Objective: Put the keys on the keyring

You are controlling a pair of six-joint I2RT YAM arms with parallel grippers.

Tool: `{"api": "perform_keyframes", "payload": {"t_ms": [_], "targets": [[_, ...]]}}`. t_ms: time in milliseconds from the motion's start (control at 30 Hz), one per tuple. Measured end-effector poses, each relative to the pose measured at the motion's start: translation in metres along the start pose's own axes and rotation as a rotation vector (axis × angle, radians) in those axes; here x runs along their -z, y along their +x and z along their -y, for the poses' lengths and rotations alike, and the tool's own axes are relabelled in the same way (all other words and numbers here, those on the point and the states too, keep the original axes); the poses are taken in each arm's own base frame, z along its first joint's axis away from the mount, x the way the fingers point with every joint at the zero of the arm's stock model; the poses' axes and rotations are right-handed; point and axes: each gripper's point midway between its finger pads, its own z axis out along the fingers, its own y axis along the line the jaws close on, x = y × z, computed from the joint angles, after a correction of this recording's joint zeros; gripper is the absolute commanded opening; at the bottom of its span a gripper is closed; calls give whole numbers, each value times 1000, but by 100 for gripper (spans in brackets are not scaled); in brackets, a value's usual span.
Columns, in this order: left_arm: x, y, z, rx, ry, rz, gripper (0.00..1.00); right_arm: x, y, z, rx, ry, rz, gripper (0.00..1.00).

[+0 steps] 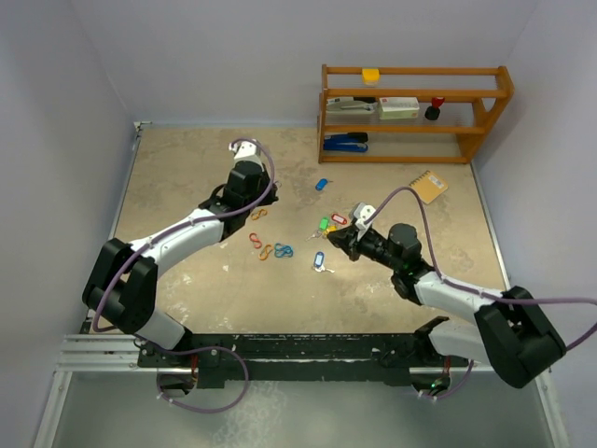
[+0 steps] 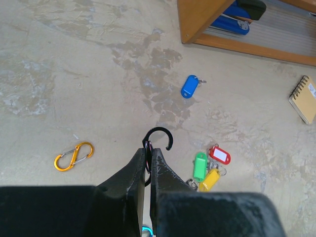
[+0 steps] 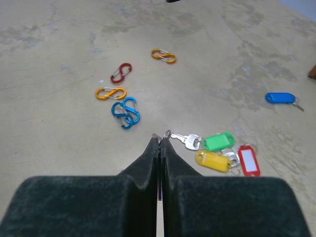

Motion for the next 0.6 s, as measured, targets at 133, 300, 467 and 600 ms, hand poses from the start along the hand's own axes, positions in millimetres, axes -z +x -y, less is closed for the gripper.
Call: {"api": "perform_keyframes", "payload": {"t_ms": [133,300,467,600], "targets": [[1,1,7,-5,34,-4,0,-7,7,-9,-17,-97,11,0],[3,4,24,-10,92,-10,0,-12,4,-19,-16,-169,46,0],[8,15,43,-25,151,-35,0,-17,-4,-20,-3,-188,75,0],[11,25,56,-36,195,-60,0,-22,-15,-14,15,-174,96,0]]}}
